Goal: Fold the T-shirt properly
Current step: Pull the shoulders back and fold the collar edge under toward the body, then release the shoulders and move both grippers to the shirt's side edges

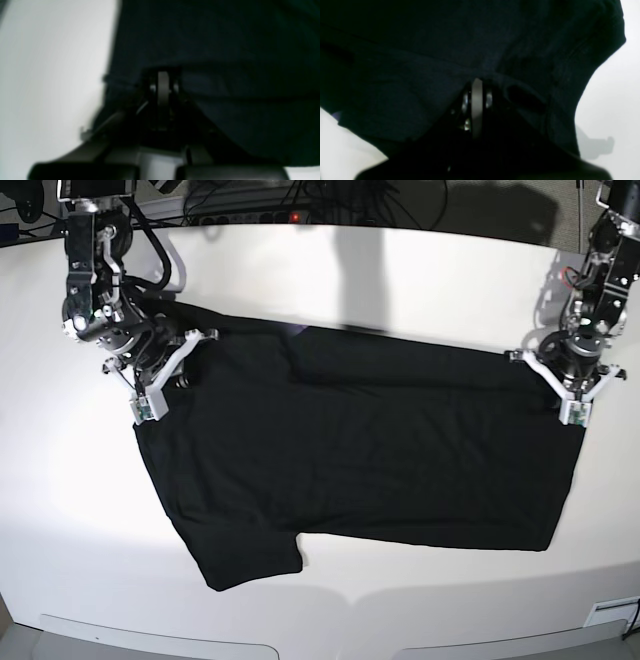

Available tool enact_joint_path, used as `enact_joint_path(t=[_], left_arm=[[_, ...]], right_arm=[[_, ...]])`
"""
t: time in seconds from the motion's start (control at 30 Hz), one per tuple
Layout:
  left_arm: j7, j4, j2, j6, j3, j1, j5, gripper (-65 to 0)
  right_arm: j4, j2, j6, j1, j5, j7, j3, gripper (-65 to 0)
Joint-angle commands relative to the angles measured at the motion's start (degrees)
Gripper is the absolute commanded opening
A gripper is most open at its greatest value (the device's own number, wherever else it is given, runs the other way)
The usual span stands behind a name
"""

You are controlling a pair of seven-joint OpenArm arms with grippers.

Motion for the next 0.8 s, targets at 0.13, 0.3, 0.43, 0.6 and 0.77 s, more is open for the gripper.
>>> enact_joint_path(t=[0.13, 0.3, 0.43, 0.6, 0.77], left_arm=[[-0.3, -5.6, 1.9, -1.4, -0.5, -2.2, 0.4, -65.0], [3.0, -5.4, 1.7, -1.5, -0.5, 1.9, 1.1, -65.0], [3.5, -1.7, 1.6, -1.4, -0.5, 8.9, 4.4, -65.0], [3.1, 5.9, 1.6, -0.5, -0.5, 18.2, 6.1, -65.0], [2.8, 13.4, 1.8, 1.5, -0.5, 25.3, 10.6, -65.0]], right_arm=[[1.0, -0.6, 0.4, -0.4, -4.5, -0.7, 0.3, -65.0], [1.4, -0.6, 0.4, -5.0, -5.5, 1.4, 0.4, -65.0], [3.0, 0.4, 0.4, -10.4, -5.5, 5.5, 0.5, -65.0], [6.0, 0.7, 0.4, -16.8, -5.5, 7.9, 2.7, -65.0], [7.1, 0.7, 0.4, -21.4, -5.5, 11.3, 7.8, -65.0]])
